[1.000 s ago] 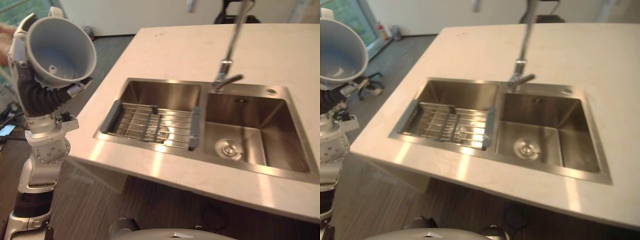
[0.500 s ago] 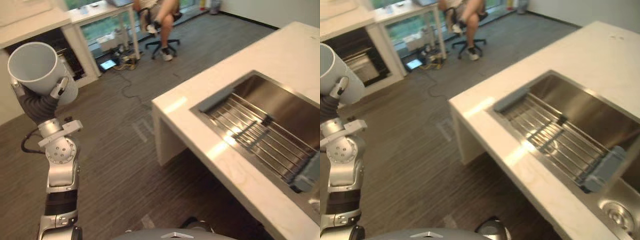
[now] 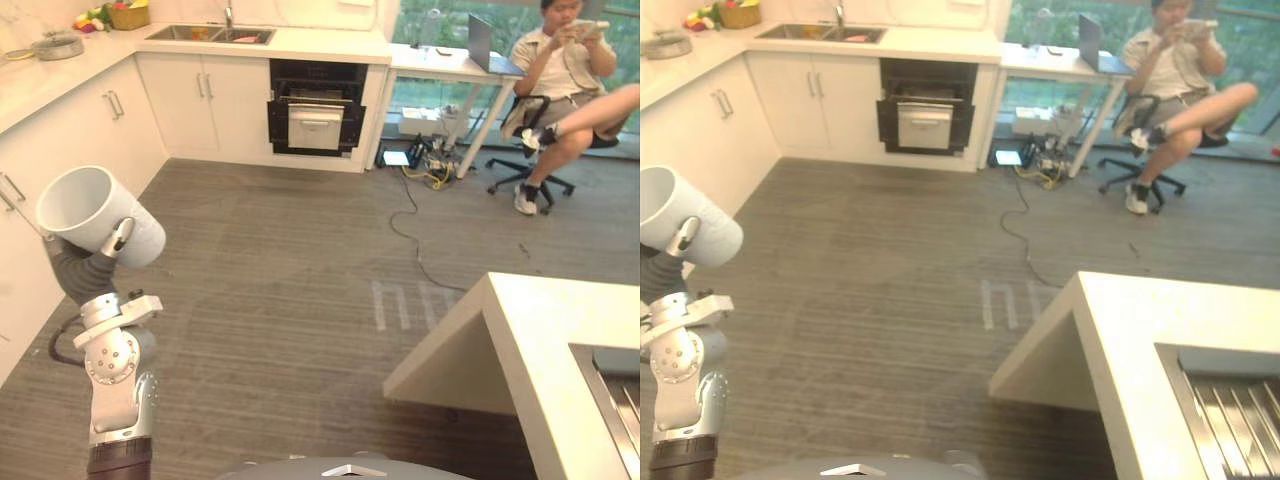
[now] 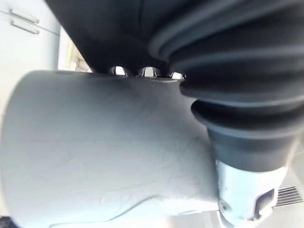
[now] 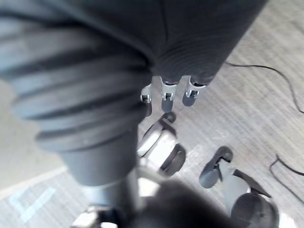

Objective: Walk over to the sink, pick up the cup, carry it to the dishwasher, place the cup inside the dishwasher, then close the dishwasher door

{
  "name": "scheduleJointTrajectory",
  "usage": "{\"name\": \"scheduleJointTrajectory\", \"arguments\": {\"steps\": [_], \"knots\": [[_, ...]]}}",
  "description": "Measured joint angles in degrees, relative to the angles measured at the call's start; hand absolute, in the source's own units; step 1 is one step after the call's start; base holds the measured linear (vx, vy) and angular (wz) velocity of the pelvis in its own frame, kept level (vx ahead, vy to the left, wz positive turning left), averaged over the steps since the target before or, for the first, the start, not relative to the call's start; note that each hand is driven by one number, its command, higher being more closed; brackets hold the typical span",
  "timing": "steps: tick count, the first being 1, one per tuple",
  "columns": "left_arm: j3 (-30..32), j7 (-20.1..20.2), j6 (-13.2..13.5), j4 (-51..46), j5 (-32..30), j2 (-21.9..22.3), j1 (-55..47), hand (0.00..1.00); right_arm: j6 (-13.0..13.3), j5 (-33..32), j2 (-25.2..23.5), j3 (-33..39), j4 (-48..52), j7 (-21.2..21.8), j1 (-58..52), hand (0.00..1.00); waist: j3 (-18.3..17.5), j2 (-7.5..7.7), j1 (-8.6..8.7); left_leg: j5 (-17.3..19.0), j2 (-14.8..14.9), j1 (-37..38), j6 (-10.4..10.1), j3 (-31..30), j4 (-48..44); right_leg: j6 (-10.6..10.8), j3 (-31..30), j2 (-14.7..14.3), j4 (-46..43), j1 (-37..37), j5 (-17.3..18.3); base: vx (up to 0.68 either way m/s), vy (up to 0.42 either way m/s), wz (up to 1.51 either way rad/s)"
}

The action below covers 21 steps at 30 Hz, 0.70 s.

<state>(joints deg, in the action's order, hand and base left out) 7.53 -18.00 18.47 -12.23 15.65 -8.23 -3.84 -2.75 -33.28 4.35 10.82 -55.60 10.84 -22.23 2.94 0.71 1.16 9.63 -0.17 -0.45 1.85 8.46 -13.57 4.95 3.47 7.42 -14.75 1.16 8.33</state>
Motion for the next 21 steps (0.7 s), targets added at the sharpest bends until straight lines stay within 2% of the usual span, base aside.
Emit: {"name": "scheduleJointTrajectory", "arguments": {"steps": [2, 5, 6, 7, 8, 11, 12, 13, 15, 16, 17, 18, 19, 20, 21], "knots": [[-3.1, 1.4, -1.2, 0.0, 0.0, 1.5, 0.0, 1.00, -0.3, -0.3, 1.0, -1.4, 2.8, 2.0, 1.1, 0.00, 0.5, -1.04, 0.40, 0.1, 0.2, -0.5, -0.2, -2.8, -1.1, -0.5, 0.5, -0.6, -3.0, 0.2, 0.3, 0.14, -0.019, 0.57], [-6.0, 2.8, -1.7, 0.4, 0.0, 3.2, -0.5, 1.00, -1.3, -0.5, 0.9, -2.4, 4.1, 2.4, 1.0, 0.00, 1.2, -1.01, 0.05, 0.1, 0.4, 1.5, -0.6, -7.4, -1.2, -2.8, 0.2, -1.4, -16.2, 4.7, 2.5, -0.04, -0.035, 0.75], [-6.7, 3.5, -1.8, 2.4, 0.0, 4.0, -0.4, 1.00, -2.3, -1.2, 0.6, -3.3, 4.3, 1.1, 1.5, 0.00, 0.4, 0.29, -0.03, 0.2, 0.2, 1.2, -1.3, -10.5, -1.2, -3.5, -1.5, -3.2, -11.1, 4.1, 5.5, -0.20, -0.084, 0.93], [-6.6, 3.5, -1.9, 2.8, -0.1, 3.9, -0.4, 1.00, -3.0, -1.2, 0.4, -4.1, 3.8, 0.3, 1.8, 0.00, 0.2, 1.16, -0.18, 0.7, -0.4, 0.6, -1.5, -11.3, -1.5, -4.2, -1.9, -3.2, -8.1, 3.8, 4.4, -0.20, -0.133, 1.09], [-6.7, 3.5, -2.1, 3.6, -0.2, 4.2, -0.6, 1.00, -4.5, -1.3, 0.2, -4.3, 1.7, -0.3, 2.6, 0.00, 0.4, 2.37, -0.34, 2.2, -1.5, 0.5, -1.4, -12.3, -2.6, -2.3, -1.8, -2.5, -6.5, 3.4, 2.9, -0.07, -0.115, 0.67], [-9.1, 3.5, -2.8, 4.1, -0.1, 4.8, -2.6, 1.00, -6.0, -3.0, 1.5, -4.3, 2.3, 0.6, 2.2, 0.00, -1.2, 1.39, -0.64, 3.5, 2.6, 0.4, -1.2, -7.7, -5.0, -3.5, 2.2, -2.6, -4.5, 1.6, 4.1, 0.15, -0.102, 0.63], [-10.6, 3.7, -3.0, 4.1, -0.1, 4.9, -2.4, 1.00, -6.1, -3.9, 2.1, -4.3, 2.7, 1.5, 2.0, 0.00, -1.2, 0.22, -0.32, 5.4, 5.1, -1.9, -1.7, -4.8, -12.0, -3.8, 3.8, -2.7, -4.5, 0.9, 4.9, 0.20, -0.021, 0.59], [-12.4, 4.7, -3.4, 4.0, -0.1, 5.1, -2.3, 1.00, -6.4, -4.8, 2.7, -4.3, 2.8, 2.2, 2.0, 0.00, -1.2, -0.58, -0.06, 5.9, 6.4, -4.3, -2.6, -3.0, -19.7, -3.5, 4.5, -2.7, -5.0, 0.2, 6.0, 0.16, 0.015, 0.51], [-13.7, 6.0, -3.7, 3.9, -0.1, 5.7, -2.3, 1.00, -6.5, -5.2, 3.1, -4.4, 2.8, 2.8, 2.1, 0.00, -1.0, -1.31, -0.10, 3.7, 7.8, -8.8, -2.2, -1.9, -30.3, -2.6, 4.9, -2.9, -6.6, -1.2, 7.7, 0.11, 0.036, 0.19], [-13.9, 6.3, -3.7, 3.8, -0.1, 6.4, -2.4, 1.00, -6.5, -5.3, 3.4, -4.5, 2.6, 2.9, 1.9, 0.00, -0.5, -2.46, -0.57, 1.7, 9.1, -11.6, -2.3, -1.8, -36.9, -2.9, 4.4, -3.3, -7.8, -1.3, 9.1, 0.07, 0.033, -0.06], [-13.9, 6.4, -3.7, 3.7, -0.1, 6.8, -2.4, 1.00, -6.6, -5.5, 3.6, -4.6, 2.6, 3.1, 1.8, 0.00, -0.4, -2.59, -0.74, 0.5, 10.2, -12.6, -2.3, -1.6, -39.9, -3.1, 3.8, -3.9, -7.9, -1.7, 9.6, 0.03, 0.030, -0.37], [-12.9, 6.6, -3.8, 3.6, -0.1, 7.2, -2.7, 1.00, -6.9, -5.7, 4.0, -5.2, 2.6, 3.0, 1.8, 0.00, -0.3, -2.60, -1.22, -3.1, 12.6, -14.7, -2.4, -0.2, -44.9, -3.5, 2.7, -4.7, -7.3, -2.9, 9.8, 0.01, 0.026, -0.43], [-12.4, 6.9, -3.9, 3.7, -0.1, 7.0, -2.8, 1.00, -7.1, -5.8, 3.9, -5.5, 2.6, 2.7, 1.8, 0.00, 0.0, -1.45, -1.55, -3.5, 13.6, -15.4, -2.5, 0.5, -46.9, -3.7, 2.5, -4.5, -6.3, -3.7, 9.6, 0.11, 0.035, -0.63], [-12.2, 8.3, -4.0, 3.8, -0.1, 6.4, -2.7, 1.00, -7.4, -6.5, 3.9, -5.6, 2.6, 2.3, 1.7, 0.00, -0.2, -1.22, -1.78, 1.2, 15.4, -15.2, -2.0, 2.2, -44.4, -2.8, 1.3, -4.2, -4.3, -5.3, 8.3, 0.14, 0.027, -0.48], [-12.4, 9.0, -4.0, 3.8, -0.1, 6.1, -2.7, 1.00, -7.5, -6.7, 3.9, -5.6, 2.6, 2.0, 1.8, 0.00, -0.2, -1.04, -1.77, 3.2, 15.6, -14.8, -2.1, 2.9, -40.9, -2.4, 0.6, -3.6, -3.6, -5.7, 8.1, 0.11, 0.004, -0.50]]}}
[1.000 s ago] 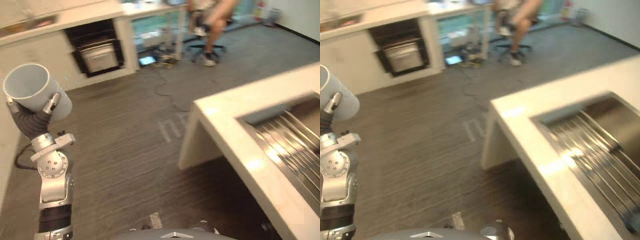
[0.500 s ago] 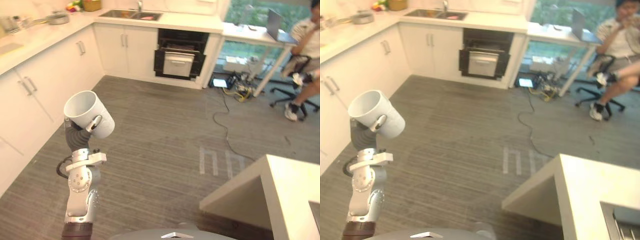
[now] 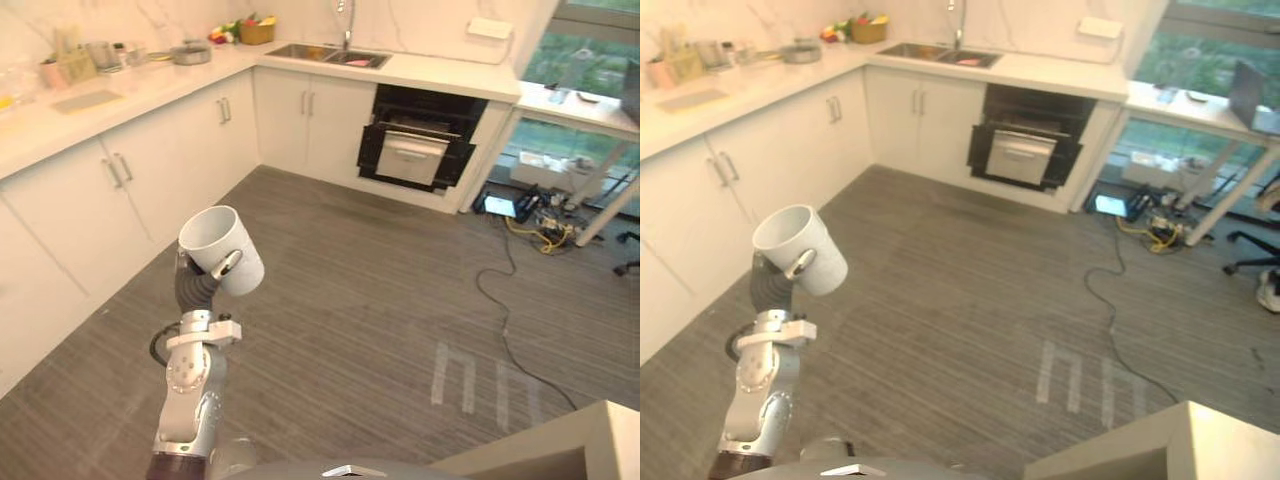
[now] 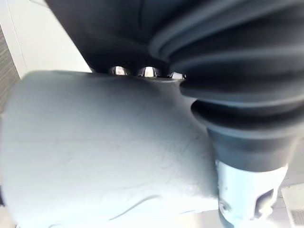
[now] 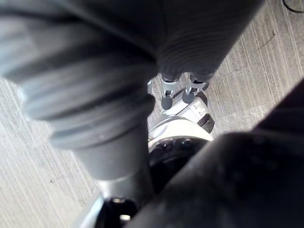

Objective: Walk over to the sink, pick up the cup, carry it to the dishwasher, place the cup inside the dishwasher, then close the dishwasher door

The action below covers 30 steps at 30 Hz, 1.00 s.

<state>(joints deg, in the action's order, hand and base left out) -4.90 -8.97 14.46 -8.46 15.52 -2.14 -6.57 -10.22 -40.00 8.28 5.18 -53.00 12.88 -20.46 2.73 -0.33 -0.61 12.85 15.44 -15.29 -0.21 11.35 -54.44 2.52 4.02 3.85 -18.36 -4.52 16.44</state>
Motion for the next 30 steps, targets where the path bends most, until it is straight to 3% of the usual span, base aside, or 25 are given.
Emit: {"name": "scheduleJointTrajectory", "arguments": {"steps": [1, 2, 3, 4, 5, 7, 10, 13, 18, 21, 22, 30], "knots": [[-0.2, 1.3, 0.0, 0.0, 0.0, 0.0, -0.1, 1.00, -0.1, -0.2, 0.0, 0.0, 0.1, -0.4, 0.1, 0.00, 0.1, 0.28, 0.01, 2.1, -0.6, 0.6, -0.5, 0.3, 6.3, 0.5, -1.1, 1.3, 1.1, -0.6, -0.3, -0.09, -0.012, -0.42], [-0.6, 2.8, 0.0, 0.2, -0.1, 0.0, -0.1, 1.00, -0.2, -0.2, -0.1, 0.2, 0.1, -1.0, 0.1, 0.00, 0.0, 0.89, -0.14, 1.0, -3.3, 1.7, -1.0, -0.3, 21.3, 1.5, -3.4, 3.7, 1.2, -0.3, -0.8, -0.15, -0.038, -0.42], [-0.9, 3.2, 0.1, 0.2, -0.1, 0.0, -0.3, 1.00, -0.1, -0.2, 0.2, 0.8, 0.1, -0.9, 0.1, 0.00, -0.1, 0.58, -0.15, -4.9, -4.3, 3.4, -0.6, -1.3, 28.8, 1.8, -4.5, 3.8, 0.9, 0.0, -0.9, -0.15, 0.071, -0.51], [-1.2, 3.6, 0.3, 0.9, -0.1, -0.4, -0.4, 1.00, -0.3, 0.0, 0.9, 2.2, -1.0, -0.7, 0.5, 0.00, -0.5, -0.37, -0.27, -11.7, -5.4, 5.8, -5.2, -3.3, 36.9, 2.0, -7.4, 4.0, 0.3, 0.6, -0.9, -0.02, 0.130, -0.34], [-1.3, 3.6, 0.3, 1.7, 0.0, -1.1, -0.1, 1.00, 0.0, -0.1, 0.4, 2.6, -1.8, -0.8, 1.0, 0.00, -0.6, -0.13, 0.17, -11.8, -6.1, 7.3, -5.6, -3.4, 39.3, 1.7, -8.6, 4.3, 0.1, 0.7, -1.3, 0.03, 0.194, -0.24], [-0.5, 3.7, 0.1, 4.4, 0.1, -4.5, 1.0, 1.00, 0.3, -1.0, -2.6, 3.8, -4.1, -1.1, 2.0, 0.00, -0.6, 2.47, 1.59, -16.5, -7.7, 12.5, -5.7, -1.4, 50.3, 1.2, -11.2, 3.3, 2.9, 2.6, -3.0, 0.07, 0.118, -0.18], [-1.2, 3.4, -0.4, 7.5, 0.0, -5.9, 1.9, 1.00, -0.2, -2.4, -3.2, 4.8, -5.7, -0.8, 2.8, 0.00, -0.8, 2.84, 2.38, -20.6, -8.9, 17.0, -5.7, 1.2, 59.0, 2.5, -11.6, 3.4, 5.3, 2.8, -4.2, 0.03, 0.077, -0.34], [-2.7, 3.1, -0.7, 9.9, 0.0, -6.3, 3.1, 1.00, -1.0, -2.4, -3.0, 5.1, -5.9, 0.5, 3.0, 0.00, -0.5, 2.52, 3.01, -21.1, -8.2, 17.4, -5.9, 2.5, 59.0, 3.8, -11.8, 3.0, 7.3, 2.4, -5.0, -0.06, -0.005, -0.31], [-6.1, 3.2, -1.0, 12.6, -0.1, -5.5, 3.4, 1.00, -1.2, -2.4, -1.2, 4.9, -5.8, 1.6, 3.3, 0.00, -0.7, 0.35, 4.12, -20.7, -7.2, 17.6, -6.5, 2.8, 59.4, 3.4, -12.6, 1.9, 8.2, 2.4, -6.0, -0.08, -0.006, -0.10], [-6.5, 3.1, -0.9, 14.0, -1.2, -5.5, 3.8, 1.00, -1.3, -2.4, -1.1, 4.3, -5.8, 1.2, 3.4, 0.00, -0.7, 0.61, 3.99, -20.7, -7.1, 17.5, -6.5, 2.8, 59.4, 3.4, -12.6, 1.9, 9.3, 2.3, -6.4, -0.05, 0.015, -0.07], [-8.9, 0.4, -2.0, 18.7, -1.2, -6.0, 4.5, 1.00, -2.4, -2.3, -1.8, 2.2, -6.0, -1.0, 4.2, 0.00, -1.4, 2.62, 4.36, -19.9, -7.2, 17.6, -6.8, 2.9, 59.4, 4.2, -12.5, 2.2, 13.3, 0.5, -8.7, 0.00, 0.000, 0.00], [-8.5, -1.5, -2.8, 18.4, -2.2, -5.7, 4.5, 1.00, -2.5, -2.3, -2.0, 2.5, -6.5, -0.9, 3.9, 0.00, -0.5, 2.83, 3.77, -20.2, -6.3, 18.0, -6.8, 4.6, 59.0, 4.1, -12.1, 1.8, 14.4, 0.0, -9.8, 0.00, -0.005, -0.03]]}}
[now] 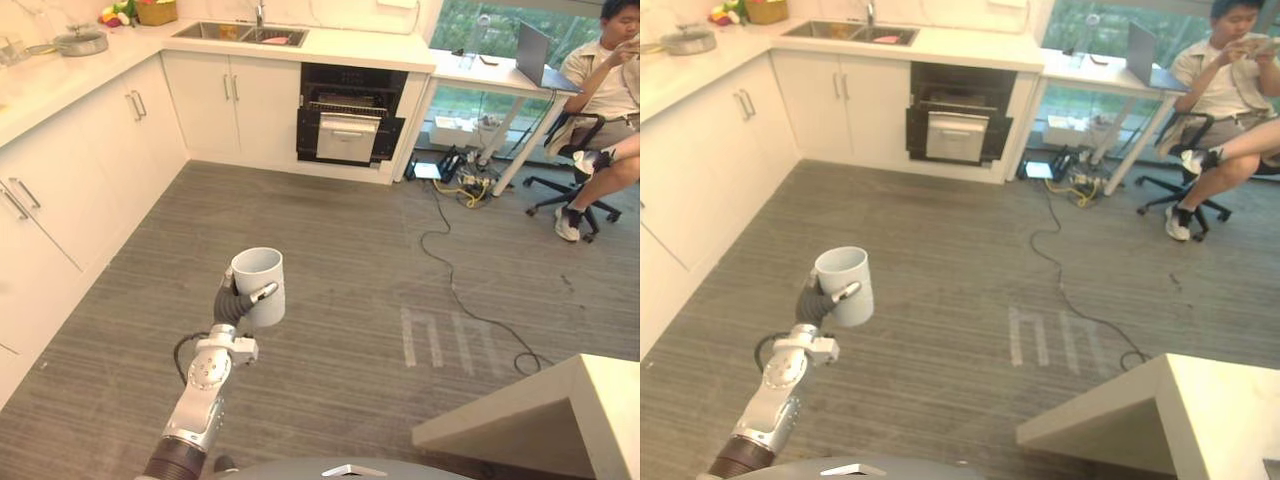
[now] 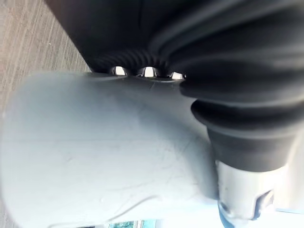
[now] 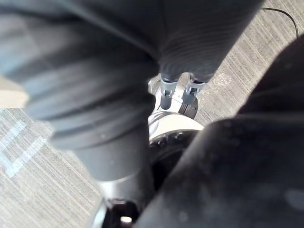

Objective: Walk over to the sink, pick up the cup, carry it to the dishwasher, place the cup inside the dishwasher, then close the dishwasher door

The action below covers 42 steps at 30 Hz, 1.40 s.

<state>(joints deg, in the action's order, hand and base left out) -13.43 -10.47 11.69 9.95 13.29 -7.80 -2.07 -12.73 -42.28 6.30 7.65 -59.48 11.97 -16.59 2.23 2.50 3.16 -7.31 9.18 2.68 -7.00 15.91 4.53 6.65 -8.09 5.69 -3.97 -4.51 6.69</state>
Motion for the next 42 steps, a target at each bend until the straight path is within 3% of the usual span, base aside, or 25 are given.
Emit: {"name": "scheduleJointTrajectory", "arguments": {"steps": [6, 8, 11, 14, 15, 16, 17, 18, 19, 20, 22, 23, 25, 27, 28, 29, 30, 32, 34, 35, 36, 37, 38, 40, 42], "knots": [[4.9, -3.2, -2.5, -4.6, 0.0, 2.5, -2.1, 1.00, 0.3, 1.2, -0.4, 3.9, 0.0, 2.3, -0.7, 0.00, 1.2, -1.52, -1.27, 0.3, 2.1, 0.4, 0.1, 1.7, -0.8, -0.5, 8.0, 0.4, -0.3, -0.2, -0.9, -0.02, -0.040, -0.12], [5.9, -3.6, -2.7, -5.0, 0.0, 2.8, -2.9, 1.00, 1.0, 1.7, -0.8, 5.6, -0.6, 3.2, -0.5, 0.00, 1.3, -1.87, -1.89, 2.4, 2.8, -0.4, 0.1, 1.7, -4.4, -0.6, 8.5, 0.4, -2.4, 0.4, 0.6, 0.00, -0.045, -0.04], [6.5, -4.1, -3.2, -5.0, 0.1, 4.2, -4.6, 1.00, 2.6, 3.9, -0.1, 7.0, -2.3, 4.4, 0.4, 0.00, 1.3, -2.70, -2.02, 5.4, 1.3, -1.1, 0.1, 1.5, -7.7, 0.3, 8.8, 2.8, -8.3, 2.5, 4.8, 0.02, 0.037, 0.04], [5.8, -1.5, -4.0, -7.3, 0.1, 4.5, -4.4, 1.00, 4.1, 3.8, 0.9, 8.4, -2.9, 4.5, 0.6, 0.00, 1.2, -3.07, -1.58, 11.7, -1.5, -7.7, 2.7, -0.6, -19.4, 0.8, 9.6, 7.6, -14.1, 5.7, 8.4, 0.09, 0.189, 0.35], [4.0, -0.5, -4.1, -7.2, 0.1, 4.4, -3.8, 1.00, 3.8, 3.3, 0.6, 9.1, -2.9, 4.0, 0.5, 0.00, 1.4, -2.00, -1.63, 15.1, -4.3, -8.3, 4.9, -0.7, -23.7, 0.4, 11.2, 10.2, -14.5, 4.0, 9.4, 0.28, 0.129, 0.44], [1.8, 0.0, -4.0, -6.7, 0.0, 4.5, -2.7, 1.00, 3.8, 2.1, 0.1, 11.1, -3.1, 3.8, -0.1, 0.00, 1.9, -2.49, -1.55, 19.0, -5.9, -7.3, 4.6, -1.8, -25.2, -0.1, 12.6, 11.3, -26.0, 6.6, 9.1, 0.20, 0.093, 0.39], [1.2, 0.1, -4.2, -6.2, 0.0, 4.3, -2.1, 1.00, 3.5, 1.0, -1.2, 11.8, -1.8, 3.9, -0.2, 0.00, 2.9, -0.80, -1.34, 20.2, -6.5, -6.9, 5.1, -2.0, -26.6, -3.0, 11.8, 12.5, -35.3, 10.8, 7.4, 0.15, 0.052, 0.29], [0.2, -0.2, -4.5, -5.4, 0.1, 3.7, -1.8, 1.00, 2.5, -1.0, -3.7, 13.5, -0.6, 4.1, 0.1, 0.00, 4.0, -1.06, -0.22, 22.0, -6.4, -4.7, 5.4, -2.7, -27.5, -10.2, 10.3, 13.1, -49.3, 17.2, -1.7, 0.04, 0.109, 0.18], [-0.2, -0.4, -4.5, -4.6, 0.1, 3.6, -1.9, 1.00, 2.3, -1.3, -4.7, 13.5, -0.2, 4.1, 0.1, 0.00, 4.2, -0.72, 0.44, 22.7, -6.1, -3.4, 5.6, -3.2, -27.4, -9.8, 9.3, 12.8, -53.3, 18.8, -5.1, 0.21, 0.174, 0.08], [-0.1, -0.9, -4.6, -4.2, 0.2, 3.2, -1.9, 1.00, 1.7, 0.1, -6.0, 14.9, 0.1, 4.0, 0.4, 0.00, 4.8, 0.32, 1.02, 24.0, -5.2, 0.2, 6.0, -3.0, -26.8, -8.5, 9.5, 10.8, -59.5, 22.6, -2.3, 0.25, 0.149, -0.12], [-0.1, -1.5, -4.6, -4.4, 0.2, 3.2, -1.8, 1.00, 1.8, 2.0, -6.3, 15.1, 0.4, 4.0, 0.5, 0.00, 4.9, 0.48, 0.86, 24.6, -4.8, 4.4, 5.9, -2.0, -24.1, -7.6, 12.4, 8.0, -57.2, 24.6, 1.6, 0.29, 0.118, -0.23], [-0.5, -1.4, -4.6, -4.9, 0.2, 3.2, -1.0, 1.00, 1.7, 2.3, -6.4, 15.5, 1.2, 3.7, 0.0, 0.00, 4.9, 0.13, 0.90, 24.6, -4.8, 7.2, 5.9, -1.7, -21.1, -5.8, 15.1, 5.2, -49.1, 24.7, 3.3, 0.38, 0.074, 0.02], [-2.0, -1.3, -4.8, -5.0, 0.1, 3.4, 2.7, 1.00, 1.5, 2.7, -7.1, 16.6, 2.5, 1.5, -0.6, 0.00, 4.9, -0.29, 1.35, 25.0, -4.7, 9.9, 5.5, -2.6, -18.2, -4.6, 16.7, 0.4, -32.2, 24.7, 2.2, 0.44, 0.033, 0.35], [-3.4, -1.3, -5.5, -6.5, 0.1, 4.0, 7.3, 1.00, 0.5, 3.9, -8.1, 18.1, 2.4, -0.8, -2.0, 0.00, 5.8, -1.10, 1.65, 27.5, -4.7, 13.0, 3.7, -4.1, -17.6, -3.8, 16.2, -3.8, -14.9, 24.5, -4.7, 0.24, -0.130, 0.50], [-3.4, -1.3, -5.6, -7.3, 0.1, 4.3, 7.6, 1.00, 0.3, 3.9, -8.3, 18.1, 2.3, -1.1, -2.5, 0.00, 5.8, -1.15, 1.78, 28.7, -4.8, 14.2, 3.1, -4.3, -17.6, -3.6, 16.4, -4.0, -13.6, 24.4, -6.0, 0.26, -0.194, 0.39], [-3.3, -1.2, -5.5, -8.0, 0.2, 5.1, 7.7, 1.00, 0.1, 4.2, -8.1, 18.5, 2.3, -1.4, -2.9, 0.00, 5.7, -1.42, 2.22, 30.4, -4.9, 16.7, 2.7, -5.0, -17.4, -6.6, 17.0, -3.6, -15.8, 24.4, -10.2, 0.57, -0.098, 0.40], [-3.8, -0.4, -5.6, -8.2, 0.1, 6.7, 7.3, 1.00, -0.3, 5.6, -7.1, 18.7, 2.1, -1.2, -3.5, 0.00, 5.5, -4.07, 2.26, 31.4, -3.5, 19.6, 3.1, -5.1, -16.4, -9.0, 19.4, -3.6, -23.2, 25.4, -8.9, 0.64, -0.057, 0.39], [-4.5, 0.6, -5.7, -8.7, 0.1, 7.0, 7.2, 1.00, -0.5, 6.8, -6.2, 19.6, 2.2, -0.4, -3.5, 0.00, 4.8, -5.41, 2.23, 28.9, -3.1, 19.3, 5.6, -5.0, -18.7, -9.2, 20.0, -2.8, -28.4, 26.4, -3.7, 0.60, -0.082, 0.33], [-4.9, 1.6, -6.3, -9.2, 0.0, 6.8, 7.2, 1.00, -0.1, 6.7, -6.2, 19.5, 2.6, -0.3, -3.3, 0.00, 4.7, -5.22, 2.62, 23.5, -1.8, 17.9, 5.2, -5.3, -26.3, -9.4, 21.4, -2.1, -31.7, 24.3, 2.6, 0.61, -0.205, 0.36], [-5.0, 1.7, -6.4, -9.2, 0.0, 6.7, 7.1, 1.00, -0.2, 6.7, -6.1, 19.5, 2.7, -0.3, -3.3, 0.00, 4.7, -5.06, 2.61, 21.9, -1.2, 17.1, 4.9, -5.4, -29.3, -9.4, 21.6, -2.2, -32.1, 23.5, 3.9, 0.55, -0.213, 0.22], [-5.0, 1.6, -6.4, -9.3, 0.0, 7.0, 6.9, 1.00, -0.4, 6.7, -6.1, 19.6, 3.4, -0.4, -3.4, 0.00, 4.8, -5.03, 2.50, 16.8, 0.4, 13.5, 2.1, -7.2, -39.1, -9.6, 21.7, -3.0, -32.4, 21.1, 6.8, 0.52, -0.176, 0.05], [-4.6, 1.5, -6.4, -9.7, 0.0, 7.9, 6.5, 1.00, -0.4, 6.7, -5.8, 19.7, 4.1, -0.5, -3.6, 0.00, 4.8, -5.06, 2.09, 7.3, 2.0, 8.0, -1.8, -10.1, -50.4, -9.8, 21.8, -3.9, -32.2, 18.3, 9.1, 0.51, -0.150, 0.01], [-4.4, 1.4, -6.5, -10.0, 0.0, 8.3, 6.1, 1.00, -0.1, 6.7, -5.6, 19.5, 4.4, -0.6, -3.3, 0.00, 4.9, -4.86, 1.74, 4.0, 3.0, 4.8, -2.0, -10.8, -56.6, -9.8, 21.9, -4.4, -31.8, 17.0, 9.9, 0.50, -0.102, -0.10], [-2.7, 2.0, -7.0, -14.0, 0.1, 9.6, 1.9, 1.00, 2.0, 6.6, -4.2, 16.5, 4.6, 0.1, -3.7, 0.00, 4.8, -5.19, 1.00, 5.5, 7.3, -5.9, 3.2, -9.3, -77.3, -10.5, 21.5, -6.8, -27.8, 9.1, 12.2, 0.49, -0.086, -0.16], [-1.2, 2.1, -7.0, -15.6, 0.2, 9.6, -1.4, 1.00, 2.3, 6.7, -2.7, 11.4, 4.4, 0.6, -4.0, 0.00, 4.1, -3.93, -0.31, 10.2, 7.3, -12.4, 6.8, -6.1, -76.9, -9.8, 19.8, -7.4, -21.8, 2.9, 11.7, 0.45, -0.055, -0.32]]}}
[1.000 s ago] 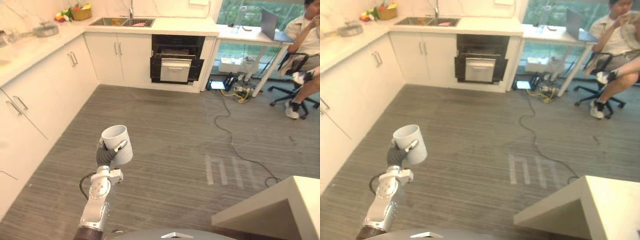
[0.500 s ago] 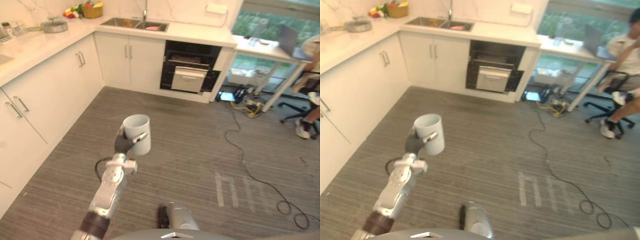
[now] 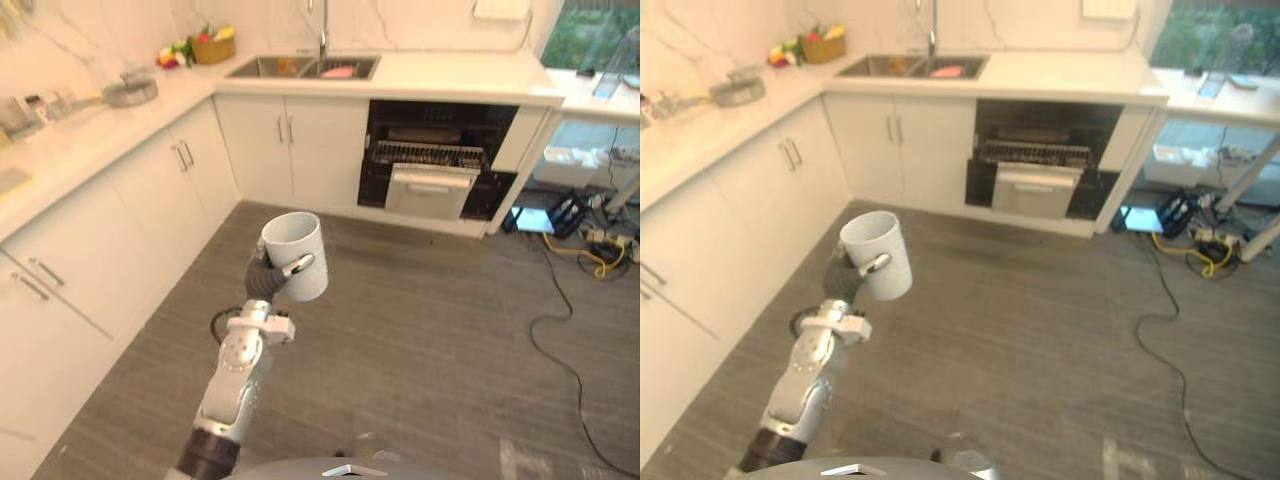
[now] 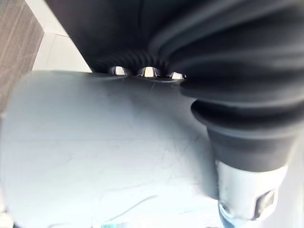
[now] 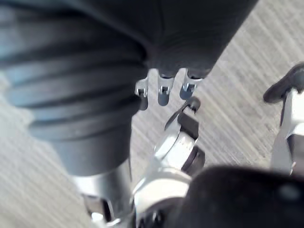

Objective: Walk over to the sink, pick up the cup, carry it to the dishwasher, place the cup inside the dishwasher, then close the dishwasher door

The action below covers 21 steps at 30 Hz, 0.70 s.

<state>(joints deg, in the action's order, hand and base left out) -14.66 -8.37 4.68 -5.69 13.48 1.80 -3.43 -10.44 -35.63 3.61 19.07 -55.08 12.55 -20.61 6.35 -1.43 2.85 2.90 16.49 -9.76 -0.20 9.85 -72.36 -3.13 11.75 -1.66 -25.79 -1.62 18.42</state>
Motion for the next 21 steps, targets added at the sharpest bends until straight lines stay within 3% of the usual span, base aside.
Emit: {"name": "scheduleJointTrajectory", "arguments": {"steps": [1, 3, 4, 5, 6, 8, 9, 10, 11, 12, 14, 15, 16, 17, 18, 19, 21], "knots": [[0.7, 0.0, 0.0, -0.5, 0.0, 0.0, -1.0, 1.00, 0.4, 0.0, 0.3, -0.6, 0.1, -0.3, 0.5, 0.00, -0.4, 0.24, -0.82, 1.8, 0.0, -2.0, 0.2, 2.0, 2.7, 0.7, -1.1, 0.0, 2.0, -1.3, -0.6, 0.50, -0.024, -0.79], [1.5, -0.2, 0.1, -1.0, 0.3, -1.4, -1.6, 1.00, 0.5, 2.6, 3.6, -2.9, -1.8, -0.8, 2.3, 0.00, -0.7, 0.52, -3.87, 5.5, -2.5, -4.7, -0.7, 9.1, 27.9, 1.9, -5.7, 0.8, 8.9, -5.1, -3.0, 0.31, 0.023, -1.04], [1.8, -0.2, 0.2, -1.0, 0.4, -1.7, -1.7, 1.00, 0.3, 3.1, 4.2, -4.0, -2.3, -0.8, 2.8, 0.00, -0.7, 0.56, -4.14, 5.3, -3.8, -5.1, -1.1, 9.7, 35.8, 2.0, -6.7, 1.2, 9.8, -6.0, -3.0, -0.03, 0.044, -0.81], [2.3, -0.2, 0.2, -1.0, 0.6, -2.4, -2.1, 1.00, 0.2, 3.6, 4.8, -5.7, -2.2, -1.3, 3.0, 0.00, -0.7, 0.58, -3.99, 1.9, -7.0, -4.9, -2.1, 9.4, 52.2, 2.9, -8.3, 2.0, 11.2, -7.4, -2.6, 0.03, 0.114, -0.60], [2.1, -0.2, 0.2, -1.0, 1.1, -2.5, -2.1, 1.00, 0.2, 3.3, 5.1, -6.3, -2.2, -1.5, 3.0, 0.00, -0.6, 0.51, -3.79, -1.0, -8.3, -6.4, -2.8, 8.9, 61.4, 5.0, -9.4, 2.4, 11.9, -8.5, -1.4, 0.18, 0.164, -0.51], [1.4, -0.2, 0.2, 0.1, 1.5, -2.7, -2.4, 1.00, 0.0, 3.2, 6.0, -6.9, -2.4, -2.0, 2.9, 0.00, -0.6, -0.09, -3.03, -3.5, -9.0, -8.0, -2.7, 9.2, 64.6, 7.8, -10.2, 2.2, 13.1, -12.1, 0.3, 0.46, 0.290, -0.47], [0.7, 0.1, 0.3, 1.7, 2.0, -3.2, -2.7, 1.00, 0.0, 3.0, 6.5, -6.7, -3.6, -2.9, 2.8, 0.00, -1.3, -1.61, -2.83, -6.6, -9.2, -7.4, 0.8, 8.2, 64.8, 8.8, -11.3, 1.8, 13.1, -15.0, 0.9, 0.46, 0.373, -0.55], [0.9, 0.4, 0.4, 3.0, 2.1, -3.5, -2.7, 1.00, -0.1, 2.7, 6.4, -6.5, -4.8, -3.1, 3.0, 0.00, -1.6, -1.07, -2.85, -11.1, -9.7, -6.7, 2.3, 7.4, 64.0, 9.0, -12.4, 2.4, 13.0, -16.5, 1.2, 0.43, 0.380, -0.53], [1.1, 0.5, 0.4, 4.6, 2.1, -4.0, -2.8, 1.00, -0.1, 2.4, 5.7, -5.9, -5.7, -3.6, 3.2, 0.00, -2.7, 0.69, -2.67, -12.6, -11.1, -5.9, 3.3, 7.5, 62.8, 9.0, -12.9, 4.3, 11.6, -16.7, 1.3, 0.52, 0.331, -0.24], [1.4, 0.5, 0.4, 5.5, 2.1, -4.6, -2.5, 1.00, 0.1, 2.3, 3.6, -3.1, -7.1, -4.6, 3.6, 0.00, -4.1, 2.57, -1.94, -10.0, -13.7, -5.8, 4.3, 8.1, 61.8, 9.6, -12.6, 7.3, 7.3, -14.7, 0.0, 0.60, 0.405, 0.04], [1.2, 1.3, 0.7, 5.5, 2.1, -5.0, -1.7, 1.00, 0.2, 2.3, 2.2, 1.5, -8.6, -5.0, 3.3, 0.00, -4.2, 2.63, -1.93, -5.9, -15.6, -5.2, 5.4, 8.1, 58.5, 11.3, -12.3, 9.5, -1.8, -11.8, -5.0, 0.48, 0.355, 0.24], [1.1, 1.4, 1.2, 5.8, 2.0, -5.3, -1.5, 1.00, 0.4, 2.3, 1.1, 4.2, -8.6, -5.0, 3.2, 0.00, -4.2, 2.99, -1.68, -3.3, -17.2, -2.3, 6.1, 8.3, 58.3, 13.1, -11.1, 11.1, -10.6, -9.3, -10.9, 0.37, 0.282, 0.12], [1.2, 1.7, 1.8, 6.6, 2.0, -5.7, -1.0, 1.00, 1.2, 2.3, -0.1, 6.2, -8.5, -5.0, 3.0, 0.00, -4.1, 2.94, -1.56, -1.1, -18.9, 1.3, 6.5, 8.3, 59.1, 13.4, -11.0, 13.4, -21.7, -5.6, -18.5, 0.32, 0.251, 0.08], [1.5, 1.7, 2.2, 6.7, 1.9, -5.9, -0.8, 1.00, 1.9, 2.3, -0.9, 7.0, -8.3, -4.8, 3.0, 0.00, -4.0, 2.98, -1.39, -0.3, -19.9, 3.2, 6.3, 8.0, 59.8, 12.7, -10.7, 14.6, -28.0, -2.8, -19.1, 0.32, 0.224, 0.05], [2.1, 1.6, 2.9, 6.7, 1.1, -5.9, -0.6, 1.00, 3.5, 2.3, -2.2, 8.4, -7.7, -3.8, 2.7, 0.00, -3.9, 3.26, -0.59, 1.3, -21.2, 7.3, 5.9, 7.4, 61.5, 9.8, -8.9, 16.5, -37.7, 1.5, -17.8, 0.36, 0.191, 0.05], [2.1, 1.2, 3.3, 6.7, 0.9, -6.0, -0.7, 1.00, 5.8, 3.2, -3.4, 8.3, -6.3, -3.1, 2.3, 0.00, -3.8, 3.00, 0.22, 2.4, -21.4, 11.8, 5.7, 7.0, 63.6, 6.3, -7.6, 16.4, -43.1, 6.0, -15.1, 0.36, 0.182, 0.00], [1.7, 1.0, 3.8, 6.7, 0.9, -6.0, -0.3, 1.00, 9.6, 4.7, -4.3, 7.9, -4.3, -3.9, 2.1, 0.00, -3.7, 2.78, 1.25, 3.7, -21.3, 16.5, 5.6, 6.7, 66.5, 4.6, -6.8, 13.7, -43.4, 12.8, -10.7, 0.33, 0.115, -0.06]]}}
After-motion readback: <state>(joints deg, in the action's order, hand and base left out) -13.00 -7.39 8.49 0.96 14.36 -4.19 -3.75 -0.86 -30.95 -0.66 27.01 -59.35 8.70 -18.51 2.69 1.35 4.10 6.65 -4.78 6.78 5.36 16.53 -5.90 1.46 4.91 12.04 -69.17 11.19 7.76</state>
